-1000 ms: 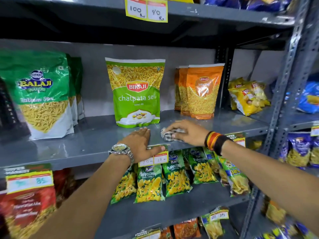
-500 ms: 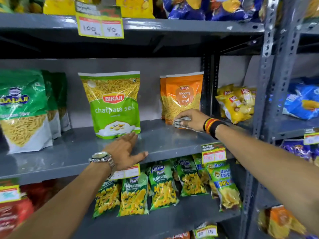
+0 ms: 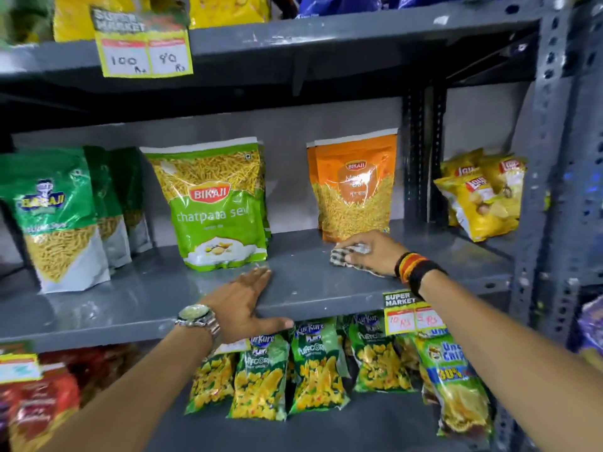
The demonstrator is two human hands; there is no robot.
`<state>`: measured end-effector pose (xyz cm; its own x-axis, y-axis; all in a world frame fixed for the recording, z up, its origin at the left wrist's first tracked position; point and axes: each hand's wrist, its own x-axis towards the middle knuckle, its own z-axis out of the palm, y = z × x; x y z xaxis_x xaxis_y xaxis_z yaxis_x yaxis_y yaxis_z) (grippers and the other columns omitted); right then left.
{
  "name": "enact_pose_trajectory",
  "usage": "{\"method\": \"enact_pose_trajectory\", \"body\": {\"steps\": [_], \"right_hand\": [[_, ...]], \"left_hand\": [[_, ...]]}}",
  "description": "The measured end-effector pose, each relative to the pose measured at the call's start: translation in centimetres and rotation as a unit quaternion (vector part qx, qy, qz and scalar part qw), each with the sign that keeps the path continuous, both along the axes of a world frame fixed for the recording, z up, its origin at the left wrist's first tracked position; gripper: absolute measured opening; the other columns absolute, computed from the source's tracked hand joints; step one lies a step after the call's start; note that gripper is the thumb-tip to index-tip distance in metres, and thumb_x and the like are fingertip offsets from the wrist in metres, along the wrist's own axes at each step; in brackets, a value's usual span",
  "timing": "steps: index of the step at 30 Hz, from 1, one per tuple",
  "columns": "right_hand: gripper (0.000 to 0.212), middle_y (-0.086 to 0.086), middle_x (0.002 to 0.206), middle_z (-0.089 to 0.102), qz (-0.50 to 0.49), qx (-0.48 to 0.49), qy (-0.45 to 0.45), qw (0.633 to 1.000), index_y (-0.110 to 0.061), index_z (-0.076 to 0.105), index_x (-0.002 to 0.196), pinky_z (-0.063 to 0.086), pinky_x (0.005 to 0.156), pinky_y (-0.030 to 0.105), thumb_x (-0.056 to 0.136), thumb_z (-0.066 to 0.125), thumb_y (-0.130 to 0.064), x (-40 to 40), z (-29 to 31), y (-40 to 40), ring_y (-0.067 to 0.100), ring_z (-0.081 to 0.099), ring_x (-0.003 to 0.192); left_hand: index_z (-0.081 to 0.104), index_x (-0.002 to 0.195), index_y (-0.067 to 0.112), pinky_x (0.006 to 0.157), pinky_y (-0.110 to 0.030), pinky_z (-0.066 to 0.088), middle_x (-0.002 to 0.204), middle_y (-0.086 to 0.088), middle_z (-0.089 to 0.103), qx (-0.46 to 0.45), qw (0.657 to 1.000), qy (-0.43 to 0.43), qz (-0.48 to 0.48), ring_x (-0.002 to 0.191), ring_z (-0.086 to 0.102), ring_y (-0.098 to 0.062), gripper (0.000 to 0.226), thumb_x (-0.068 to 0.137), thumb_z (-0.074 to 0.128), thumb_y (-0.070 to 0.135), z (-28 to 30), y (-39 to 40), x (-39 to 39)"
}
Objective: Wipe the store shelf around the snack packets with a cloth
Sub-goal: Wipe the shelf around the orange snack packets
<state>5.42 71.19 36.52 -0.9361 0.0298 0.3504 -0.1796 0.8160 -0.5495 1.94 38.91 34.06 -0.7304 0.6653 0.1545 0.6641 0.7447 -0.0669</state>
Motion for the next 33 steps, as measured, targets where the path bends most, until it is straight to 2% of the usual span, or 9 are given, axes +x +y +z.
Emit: {"method": "enact_pose_trajectory", "body": {"steps": [3, 7, 11, 15, 17, 19, 23, 27, 33], "right_hand": [[0.028, 0.0, 0.128, 0.065, -0.021, -0.016, 0.01, 1.0, -0.025, 0.071, 0.114, 0.041, 0.097, 0.028, 0.086, 0.07, -0.023, 1.2, 0.2, -2.6, 0.014, 0.057, 0.118], [0.029, -0.006, 0.124, 0.067, 0.109, -0.005, -0.02, 0.994, -0.026, 0.069, 0.116, 0.047, 0.097, 0.027, 0.087, 0.07, -0.023, 5.1, 0.6, -9.6, 0.004, 0.059, 0.104], [0.03, -0.011, 0.105, 0.07, 0.141, 0.01, -0.069, 0.988, -0.02, 0.07, 0.116, 0.047, 0.074, 0.005, 0.086, 0.071, -0.019, 5.3, 3.3, -10.6, -0.016, 0.061, 0.082], [0.03, 0.001, 0.129, 0.064, 0.007, 0.0, -0.05, 0.999, -0.018, 0.07, 0.115, 0.036, 0.096, 0.021, 0.086, 0.071, -0.016, 3.0, 3.3, -8.6, 0.012, 0.058, 0.116], [0.029, 0.002, 0.132, 0.063, -0.019, -0.003, -0.037, 0.999, -0.017, 0.07, 0.116, 0.037, 0.105, 0.026, 0.087, 0.07, -0.016, 2.8, 1.6, -8.9, 0.013, 0.054, 0.118], [0.028, 0.0, 0.126, 0.064, -0.006, 0.007, -0.021, 1.0, -0.019, 0.069, 0.117, 0.041, 0.103, 0.03, 0.089, 0.068, -0.018, 3.4, 0.7, -10.0, 0.009, 0.055, 0.112], [0.025, -0.016, 0.118, 0.066, 0.047, 0.021, -0.079, 0.995, -0.027, 0.071, 0.111, 0.041, 0.09, 0.016, 0.087, 0.071, -0.023, 5.8, 1.9, -9.9, -0.004, 0.058, 0.105], [0.025, -0.008, 0.125, 0.065, -0.018, 0.009, -0.066, 0.998, -0.029, 0.074, 0.105, 0.039, 0.106, 0.03, 0.083, 0.074, -0.017, 7.1, 3.9, -4.2, 0.006, 0.055, 0.119], [0.026, -0.006, 0.117, 0.068, -0.087, -0.013, -0.001, 0.996, -0.034, 0.072, 0.099, 0.041, 0.1, 0.026, 0.084, 0.073, -0.012, 6.6, 6.0, 2.1, 0.012, 0.059, 0.116]], "left_hand": [[0.009, 0.162, 0.021, 0.122, -0.036, 0.02, 0.171, 0.001, 0.009, 0.003, 1.0, -0.01, 0.007, 0.154, 0.019, -0.019, 0.123, 0.07, 0.041, 0.096, 0.3, 0.1, 0.4], [0.012, 0.162, 0.021, 0.121, -0.039, 0.027, 0.17, 0.001, 0.013, 0.014, 1.0, -0.008, 0.01, 0.152, 0.025, -0.022, 0.124, 0.068, 0.041, 0.097, 0.4, 0.0, 0.5], [0.017, 0.161, 0.017, 0.12, -0.039, 0.028, 0.169, -0.005, 0.019, 0.019, 1.0, -0.001, -0.008, 0.151, 0.029, -0.025, 0.126, 0.066, 0.038, 0.098, 0.2, -0.2, 0.3], [0.018, 0.16, 0.015, 0.121, -0.04, 0.029, 0.168, -0.007, 0.021, 0.02, 1.0, 0.005, -0.016, 0.15, 0.029, -0.026, 0.127, 0.066, 0.035, 0.099, 0.2, -0.4, 0.0], [0.017, 0.16, 0.016, 0.121, -0.041, 0.029, 0.168, -0.006, 0.02, 0.017, 1.0, 0.009, -0.017, 0.151, 0.028, -0.026, 0.126, 0.067, 0.035, 0.099, 0.2, -0.4, 0.1], [0.017, 0.16, 0.016, 0.121, -0.042, 0.029, 0.168, -0.007, 0.02, 0.017, 1.0, 0.013, -0.021, 0.151, 0.029, -0.026, 0.126, 0.067, 0.035, 0.099, 0.2, -0.5, 0.1], [0.016, 0.16, 0.013, 0.122, -0.042, 0.028, 0.168, -0.008, 0.019, 0.013, 0.999, 0.016, -0.027, 0.151, 0.028, -0.027, 0.128, 0.067, 0.033, 0.1, 0.0, -0.7, 0.1], [0.012, 0.161, 0.014, 0.124, -0.039, 0.021, 0.17, -0.007, 0.014, 0.008, 0.999, 0.012, -0.037, 0.153, 0.022, -0.025, 0.125, 0.071, 0.03, 0.098, 0.0, -0.7, -0.2], [0.011, 0.162, 0.019, 0.124, -0.032, 0.015, 0.17, 0.0, 0.011, 0.014, 0.999, 0.012, -0.04, 0.154, 0.018, -0.018, 0.119, 0.073, 0.029, 0.097, 0.1, -0.5, -0.5]]}}
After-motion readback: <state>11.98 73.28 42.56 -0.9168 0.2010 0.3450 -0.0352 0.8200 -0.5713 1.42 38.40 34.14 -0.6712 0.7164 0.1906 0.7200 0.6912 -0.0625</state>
